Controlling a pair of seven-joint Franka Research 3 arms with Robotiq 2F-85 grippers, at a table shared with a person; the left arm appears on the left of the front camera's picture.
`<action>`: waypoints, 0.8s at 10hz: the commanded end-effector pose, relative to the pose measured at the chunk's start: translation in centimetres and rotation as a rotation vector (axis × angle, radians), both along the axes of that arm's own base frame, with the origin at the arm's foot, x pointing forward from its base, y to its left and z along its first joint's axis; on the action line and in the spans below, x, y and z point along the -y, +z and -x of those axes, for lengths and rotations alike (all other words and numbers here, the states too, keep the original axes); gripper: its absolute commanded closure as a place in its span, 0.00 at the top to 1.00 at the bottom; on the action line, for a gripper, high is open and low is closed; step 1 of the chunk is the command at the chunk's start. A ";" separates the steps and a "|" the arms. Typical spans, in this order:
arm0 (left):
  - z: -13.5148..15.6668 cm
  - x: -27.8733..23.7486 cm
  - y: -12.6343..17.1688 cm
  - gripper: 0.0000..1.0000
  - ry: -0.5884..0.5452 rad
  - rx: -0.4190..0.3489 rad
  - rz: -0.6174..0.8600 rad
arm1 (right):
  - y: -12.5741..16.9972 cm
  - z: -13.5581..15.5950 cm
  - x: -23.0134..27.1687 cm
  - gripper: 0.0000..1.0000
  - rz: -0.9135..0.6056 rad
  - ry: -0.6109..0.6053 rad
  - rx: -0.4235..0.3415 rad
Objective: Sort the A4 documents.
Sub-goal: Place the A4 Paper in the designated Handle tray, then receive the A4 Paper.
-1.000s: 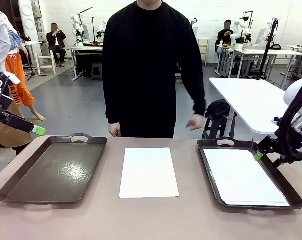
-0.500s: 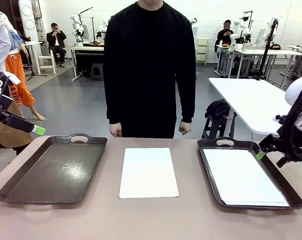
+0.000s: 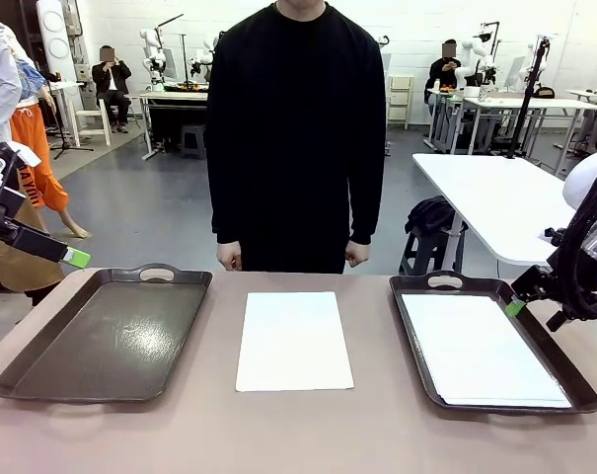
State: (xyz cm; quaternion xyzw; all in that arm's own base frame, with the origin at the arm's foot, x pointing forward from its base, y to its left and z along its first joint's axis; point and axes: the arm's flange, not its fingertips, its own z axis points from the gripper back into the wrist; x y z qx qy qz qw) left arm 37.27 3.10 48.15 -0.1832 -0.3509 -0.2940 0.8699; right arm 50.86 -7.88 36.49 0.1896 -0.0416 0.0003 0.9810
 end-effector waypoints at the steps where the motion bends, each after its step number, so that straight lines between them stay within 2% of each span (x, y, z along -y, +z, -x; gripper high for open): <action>1: -0.2 -0.2 -0.3 1.00 -0.017 0.010 0.013 | -0.1 -0.1 0.0 1.00 -0.001 0.001 0.002; 8: -0.2 -0.2 -0.3 1.00 -0.017 0.010 0.013 | -0.1 -0.1 0.0 1.00 -0.001 0.001 0.002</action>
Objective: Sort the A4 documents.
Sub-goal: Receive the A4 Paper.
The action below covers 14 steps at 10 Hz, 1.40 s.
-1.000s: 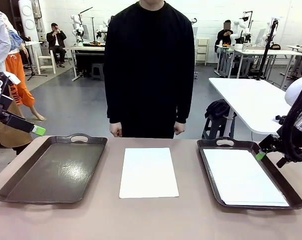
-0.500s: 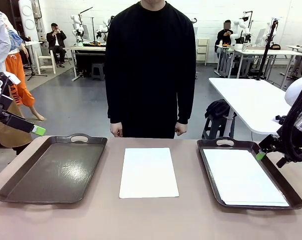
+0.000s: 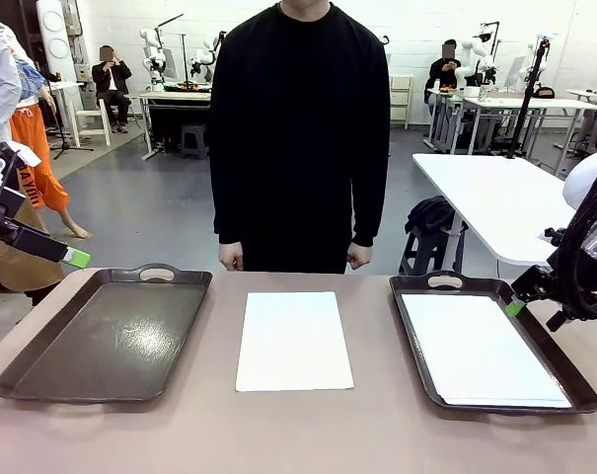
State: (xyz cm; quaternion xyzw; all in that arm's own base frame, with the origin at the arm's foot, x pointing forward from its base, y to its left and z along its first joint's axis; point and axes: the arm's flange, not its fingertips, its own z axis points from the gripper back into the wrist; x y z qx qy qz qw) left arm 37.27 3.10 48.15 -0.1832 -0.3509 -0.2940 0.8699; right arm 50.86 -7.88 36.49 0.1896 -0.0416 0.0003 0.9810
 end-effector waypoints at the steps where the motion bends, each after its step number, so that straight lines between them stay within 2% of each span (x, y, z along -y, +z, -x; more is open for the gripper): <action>1: -0.2 -0.2 -0.3 1.00 -0.017 0.010 0.013 | -0.1 -0.1 0.0 1.00 -0.001 0.001 0.002; 2: -0.2 -0.2 -0.3 1.00 -0.017 0.010 0.013 | 0.0 0.0 0.0 1.00 0.000 0.000 0.000; 4: -0.2 -0.2 -0.3 1.00 -0.017 0.010 0.013 | 5.6 2.6 -4.0 1.00 -0.008 0.215 0.258; 5: -0.2 -0.2 -0.3 1.00 -0.017 0.010 0.013 | 7.9 3.6 -5.9 1.00 -0.036 0.328 0.339; 6: -0.2 -0.2 -0.3 1.00 -0.017 0.010 0.013 | 9.5 3.9 -7.7 1.00 -0.077 0.453 0.382; 8: -0.2 -0.2 -0.3 1.00 -0.017 0.010 0.013 | 11.5 4.4 -10.1 1.00 -0.143 0.661 0.409; 12: -0.2 -0.2 -0.3 1.00 -0.017 0.010 0.013 | 13.3 4.8 -13.2 1.00 -0.179 0.833 0.565; 14: -0.2 -0.2 -0.3 1.00 -0.017 0.010 0.013 | 15.0 5.3 -13.8 1.00 -0.246 0.868 0.600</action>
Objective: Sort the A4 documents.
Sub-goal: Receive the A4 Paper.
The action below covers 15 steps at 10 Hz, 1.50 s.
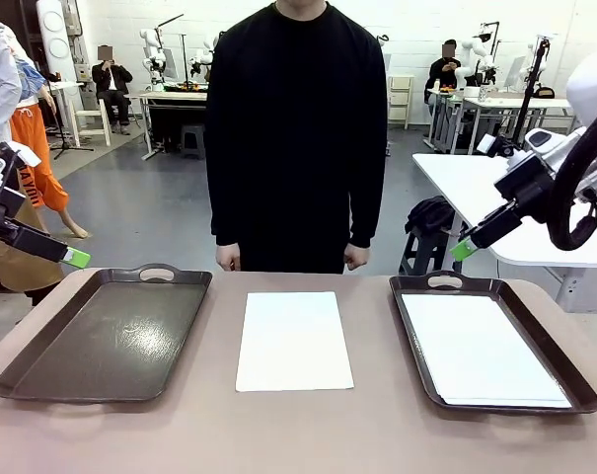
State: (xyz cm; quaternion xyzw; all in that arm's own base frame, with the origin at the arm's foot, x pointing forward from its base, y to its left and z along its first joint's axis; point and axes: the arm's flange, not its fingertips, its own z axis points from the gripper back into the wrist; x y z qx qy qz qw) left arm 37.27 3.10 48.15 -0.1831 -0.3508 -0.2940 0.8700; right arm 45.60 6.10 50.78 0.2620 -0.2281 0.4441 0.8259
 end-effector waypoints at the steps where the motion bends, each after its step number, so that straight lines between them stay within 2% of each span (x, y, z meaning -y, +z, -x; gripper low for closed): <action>1: -0.2 -0.2 -0.3 1.00 -0.017 0.011 0.013 | 1.2 0.2 0.2 1.00 -0.091 0.061 -0.013; 7: -0.2 -0.2 -0.3 1.00 -0.017 0.011 0.013 | 0.9 -0.3 1.4 1.00 -0.110 0.029 -0.103; 8: -0.2 -0.2 -0.3 1.00 -0.017 0.011 0.013 | 0.8 0.3 0.8 1.00 -0.079 0.050 -0.074; 15: -0.2 -0.2 -0.3 1.00 -0.017 0.011 0.013 | 0.8 0.3 0.8 1.00 -0.079 0.050 -0.074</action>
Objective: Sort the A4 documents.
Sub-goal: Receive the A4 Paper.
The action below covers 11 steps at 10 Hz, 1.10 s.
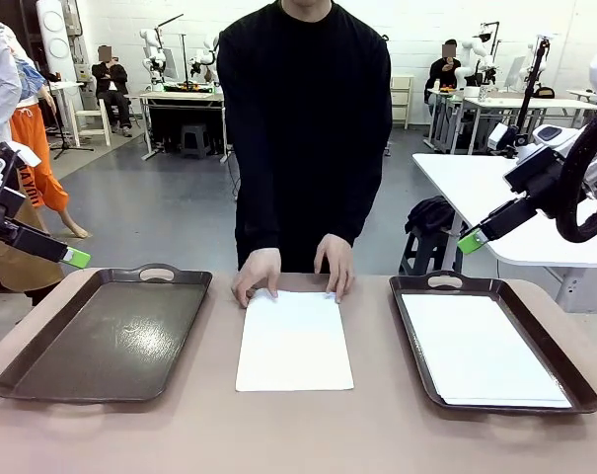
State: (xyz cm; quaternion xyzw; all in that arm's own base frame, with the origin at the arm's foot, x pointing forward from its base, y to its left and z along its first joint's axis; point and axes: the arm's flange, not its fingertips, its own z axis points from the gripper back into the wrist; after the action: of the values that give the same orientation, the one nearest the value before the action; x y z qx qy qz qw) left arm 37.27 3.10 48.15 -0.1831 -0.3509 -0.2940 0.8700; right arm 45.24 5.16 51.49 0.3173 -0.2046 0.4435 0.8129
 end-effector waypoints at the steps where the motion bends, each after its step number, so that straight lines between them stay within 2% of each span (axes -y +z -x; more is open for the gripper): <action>1: -0.2 -0.2 -0.3 1.00 -0.018 0.011 0.013 | 0.1 0.0 -0.1 1.00 -0.001 0.001 0.009; 11: -0.2 -0.2 -0.3 1.00 -0.018 0.011 0.013 | 0.1 0.0 -0.1 1.00 -0.001 0.001 0.009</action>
State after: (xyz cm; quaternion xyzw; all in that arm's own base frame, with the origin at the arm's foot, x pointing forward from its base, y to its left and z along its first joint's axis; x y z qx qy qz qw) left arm 37.27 3.10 48.15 -0.1831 -0.3509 -0.2940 0.8700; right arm 45.24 5.15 51.49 0.3173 -0.2046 0.4435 0.8129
